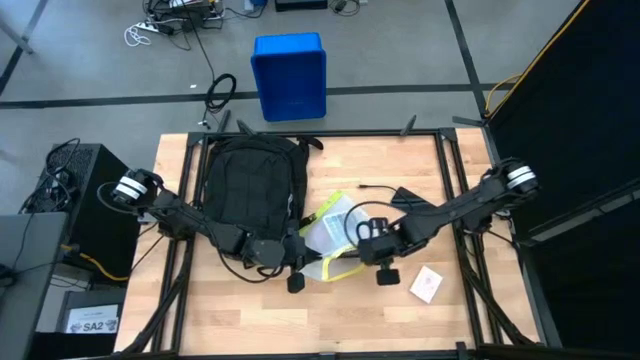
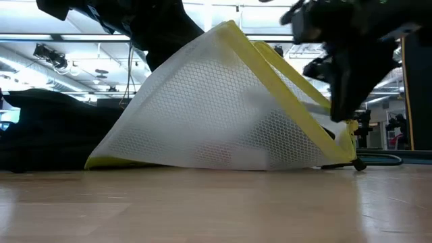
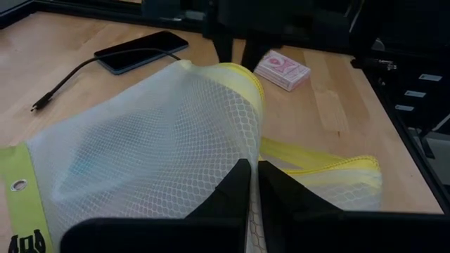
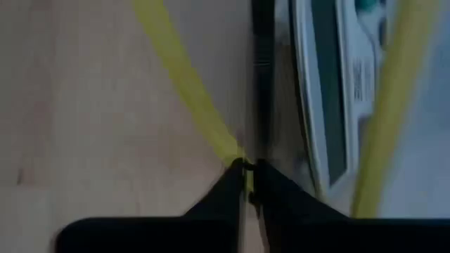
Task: Unpack backpack
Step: Put the black ballpen into the white zip bag, then put the game card into the white zip bag, then close the white zip bag
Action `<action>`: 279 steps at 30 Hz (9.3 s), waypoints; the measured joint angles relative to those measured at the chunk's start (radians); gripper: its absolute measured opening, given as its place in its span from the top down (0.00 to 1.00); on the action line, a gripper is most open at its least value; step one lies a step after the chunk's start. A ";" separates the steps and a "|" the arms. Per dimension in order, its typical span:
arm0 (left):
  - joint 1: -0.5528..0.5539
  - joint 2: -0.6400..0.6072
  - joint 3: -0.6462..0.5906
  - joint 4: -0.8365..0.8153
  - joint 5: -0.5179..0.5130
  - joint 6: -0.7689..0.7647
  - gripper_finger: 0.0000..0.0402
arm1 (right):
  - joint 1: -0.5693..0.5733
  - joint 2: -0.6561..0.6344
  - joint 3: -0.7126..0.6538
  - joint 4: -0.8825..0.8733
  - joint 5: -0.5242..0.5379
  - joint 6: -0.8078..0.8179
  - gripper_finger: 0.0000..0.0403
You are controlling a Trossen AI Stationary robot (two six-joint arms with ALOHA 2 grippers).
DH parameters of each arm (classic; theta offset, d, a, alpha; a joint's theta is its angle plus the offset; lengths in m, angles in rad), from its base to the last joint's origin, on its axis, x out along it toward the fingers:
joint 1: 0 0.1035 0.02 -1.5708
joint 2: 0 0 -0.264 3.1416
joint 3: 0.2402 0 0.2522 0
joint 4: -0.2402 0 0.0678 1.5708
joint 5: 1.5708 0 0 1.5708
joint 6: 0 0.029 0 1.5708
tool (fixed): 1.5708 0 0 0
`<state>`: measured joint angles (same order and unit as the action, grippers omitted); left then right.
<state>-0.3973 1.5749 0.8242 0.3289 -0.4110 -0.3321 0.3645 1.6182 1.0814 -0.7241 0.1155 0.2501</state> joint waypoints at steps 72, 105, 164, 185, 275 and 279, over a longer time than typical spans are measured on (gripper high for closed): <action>-0.004 0.002 0.000 -0.021 0.020 -0.016 1.00 | 0.482 -0.287 -0.334 -0.091 -0.093 0.265 0.36; -0.004 0.002 0.000 -0.044 0.021 -0.039 1.00 | 0.456 -0.165 -0.243 -0.106 -0.133 0.303 0.05; -0.004 0.002 0.000 -0.043 0.024 -0.041 1.00 | 0.381 -0.161 -0.232 0.029 -0.100 0.347 0.32; -0.004 0.002 0.000 0.022 0.050 -0.016 1.00 | 0.006 -0.195 -0.231 0.480 -0.142 -0.112 0.32; -0.002 0.002 0.000 0.009 0.050 -0.047 1.00 | -0.195 -0.124 -0.271 0.147 0.294 -0.560 0.47; -0.002 0.002 0.000 0.008 0.050 -0.064 1.00 | -0.199 -0.092 -0.271 0.209 0.315 -0.593 0.50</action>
<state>-0.3996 1.5772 0.8246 0.3369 -0.3611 -0.3957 0.1654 1.5265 0.8101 -0.5150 0.4303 -0.3427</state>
